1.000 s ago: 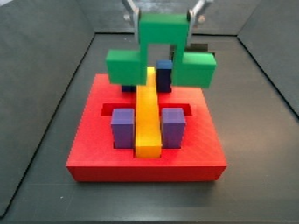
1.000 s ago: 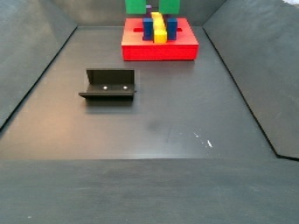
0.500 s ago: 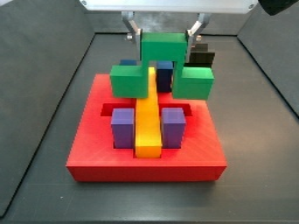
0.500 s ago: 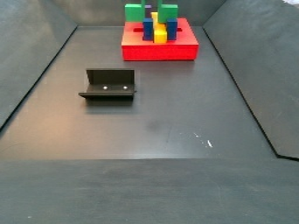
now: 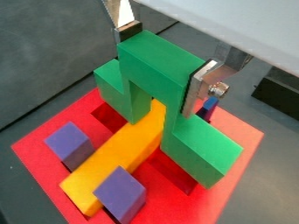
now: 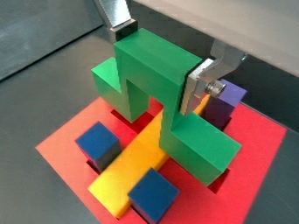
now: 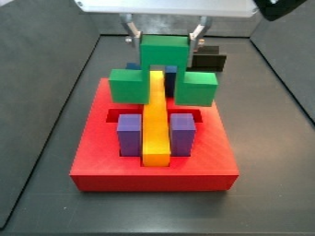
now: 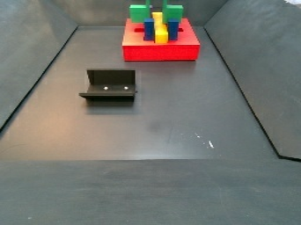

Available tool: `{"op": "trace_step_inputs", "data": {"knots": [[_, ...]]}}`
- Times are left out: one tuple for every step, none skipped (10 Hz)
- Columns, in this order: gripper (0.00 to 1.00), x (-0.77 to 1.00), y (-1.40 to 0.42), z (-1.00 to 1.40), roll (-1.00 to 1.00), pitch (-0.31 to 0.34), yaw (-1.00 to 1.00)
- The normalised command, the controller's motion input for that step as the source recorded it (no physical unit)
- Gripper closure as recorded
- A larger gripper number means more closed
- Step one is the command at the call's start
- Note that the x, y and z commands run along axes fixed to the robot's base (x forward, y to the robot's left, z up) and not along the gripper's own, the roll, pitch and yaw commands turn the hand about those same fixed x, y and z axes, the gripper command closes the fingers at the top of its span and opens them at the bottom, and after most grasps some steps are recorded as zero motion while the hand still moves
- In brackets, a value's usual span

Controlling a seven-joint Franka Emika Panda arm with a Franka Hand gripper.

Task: Pick up the green object. Move up. Move to above the board. Insert the green object.
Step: Insert the green object.

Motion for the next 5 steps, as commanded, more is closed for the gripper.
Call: {"op": "trace_step_inputs", "data": {"knots": [[1.0,-0.22,0.0,0.0,0.0,-0.07,0.0],[1.0,-0.17,0.0,0.0,0.0,-0.036,0.0],[1.0,-0.02,0.0,0.0,0.0,-0.031,0.0],[1.0,0.0,0.0,-0.01,0.0,-0.034,0.03],[1.0,0.02,-0.01,-0.07,0.0,-0.06,0.04]]}}
